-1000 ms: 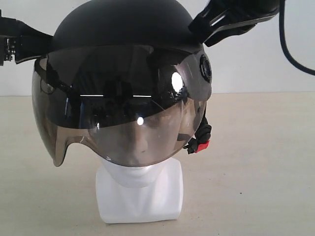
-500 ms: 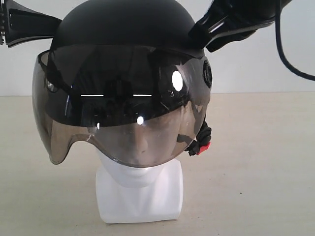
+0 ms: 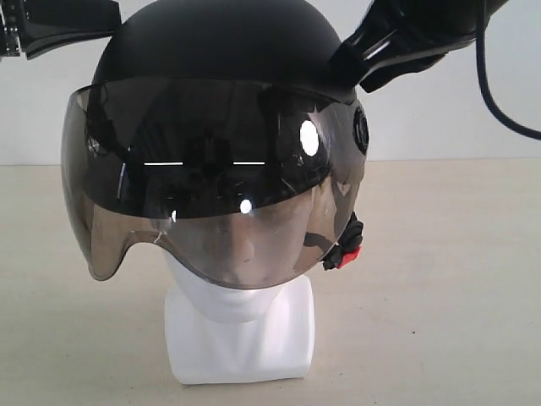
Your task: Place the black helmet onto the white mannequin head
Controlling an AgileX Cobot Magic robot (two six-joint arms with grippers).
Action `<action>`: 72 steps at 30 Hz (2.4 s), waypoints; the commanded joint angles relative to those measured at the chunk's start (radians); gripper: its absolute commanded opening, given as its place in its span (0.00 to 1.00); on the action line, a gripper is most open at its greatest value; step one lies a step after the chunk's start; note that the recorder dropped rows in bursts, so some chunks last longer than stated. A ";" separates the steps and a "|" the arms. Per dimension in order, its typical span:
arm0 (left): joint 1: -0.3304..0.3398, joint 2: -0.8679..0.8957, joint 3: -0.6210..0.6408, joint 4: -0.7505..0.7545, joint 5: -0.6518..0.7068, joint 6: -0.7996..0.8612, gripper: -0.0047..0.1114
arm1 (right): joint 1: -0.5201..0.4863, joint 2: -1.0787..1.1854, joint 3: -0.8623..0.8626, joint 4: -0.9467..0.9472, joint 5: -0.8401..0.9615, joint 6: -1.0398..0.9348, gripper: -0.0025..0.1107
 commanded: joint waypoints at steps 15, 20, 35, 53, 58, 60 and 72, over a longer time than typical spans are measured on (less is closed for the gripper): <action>-0.077 -0.087 0.009 0.088 -0.117 -0.021 0.08 | 0.007 0.008 0.005 -0.003 -0.022 0.034 0.02; -0.075 -0.127 -0.006 0.051 -0.117 0.001 0.08 | 0.007 0.008 0.005 -0.003 -0.024 0.034 0.02; 0.056 -0.248 -0.131 0.090 -0.022 -0.111 0.08 | 0.007 -0.060 0.005 -0.022 -0.040 0.045 0.02; 0.396 -0.268 -0.006 0.090 -0.018 -0.161 0.08 | 0.006 -0.467 0.259 -0.664 0.119 0.530 0.02; 0.403 -0.268 0.076 0.090 0.139 -0.149 0.08 | 0.006 -0.719 0.513 -0.616 -0.052 0.635 0.02; 0.403 -0.268 0.099 0.090 0.273 -0.096 0.08 | 0.006 -0.814 0.602 -0.508 -0.174 0.642 0.02; 0.401 -0.190 0.225 0.090 0.708 0.070 0.08 | 0.008 -0.734 0.746 -0.221 -0.370 0.474 0.02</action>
